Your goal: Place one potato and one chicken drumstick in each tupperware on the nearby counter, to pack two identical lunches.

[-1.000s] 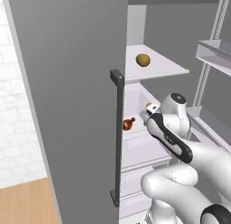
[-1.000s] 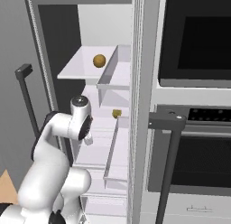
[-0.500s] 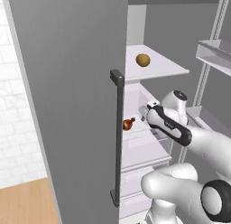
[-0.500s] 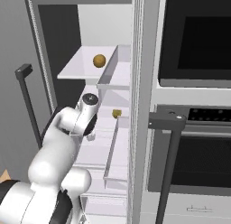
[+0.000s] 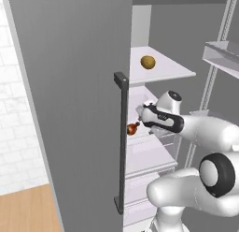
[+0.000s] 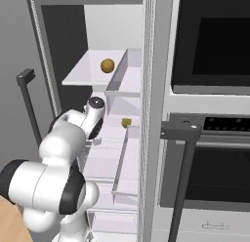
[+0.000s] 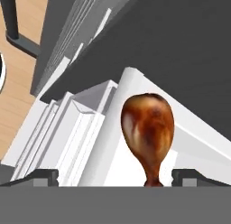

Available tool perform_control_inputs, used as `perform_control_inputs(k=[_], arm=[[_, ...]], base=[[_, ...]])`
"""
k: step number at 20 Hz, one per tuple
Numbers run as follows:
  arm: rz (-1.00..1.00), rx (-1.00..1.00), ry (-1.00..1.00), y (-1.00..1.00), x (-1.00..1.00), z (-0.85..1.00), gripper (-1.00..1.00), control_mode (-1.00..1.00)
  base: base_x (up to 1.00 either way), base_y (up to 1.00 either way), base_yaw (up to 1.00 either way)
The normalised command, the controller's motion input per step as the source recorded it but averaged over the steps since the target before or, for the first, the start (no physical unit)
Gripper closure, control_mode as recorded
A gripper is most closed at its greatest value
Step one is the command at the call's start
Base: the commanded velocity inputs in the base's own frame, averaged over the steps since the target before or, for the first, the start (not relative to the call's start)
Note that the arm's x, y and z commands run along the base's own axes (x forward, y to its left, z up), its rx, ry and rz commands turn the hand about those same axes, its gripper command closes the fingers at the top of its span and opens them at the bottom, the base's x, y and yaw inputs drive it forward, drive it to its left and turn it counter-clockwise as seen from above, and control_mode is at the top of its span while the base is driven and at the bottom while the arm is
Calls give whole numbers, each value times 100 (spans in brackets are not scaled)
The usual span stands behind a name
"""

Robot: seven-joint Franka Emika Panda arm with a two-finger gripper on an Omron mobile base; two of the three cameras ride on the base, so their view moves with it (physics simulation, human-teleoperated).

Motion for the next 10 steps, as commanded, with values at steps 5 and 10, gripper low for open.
perform_control_inputs(k=[5, 10], arm=[[0, 0, 0, 14, 40, -3, -100, -100], [0, 0, 0, 23, 39, -13, -100, -100]], base=[[0, 0, 0], [0, 0, 0]])
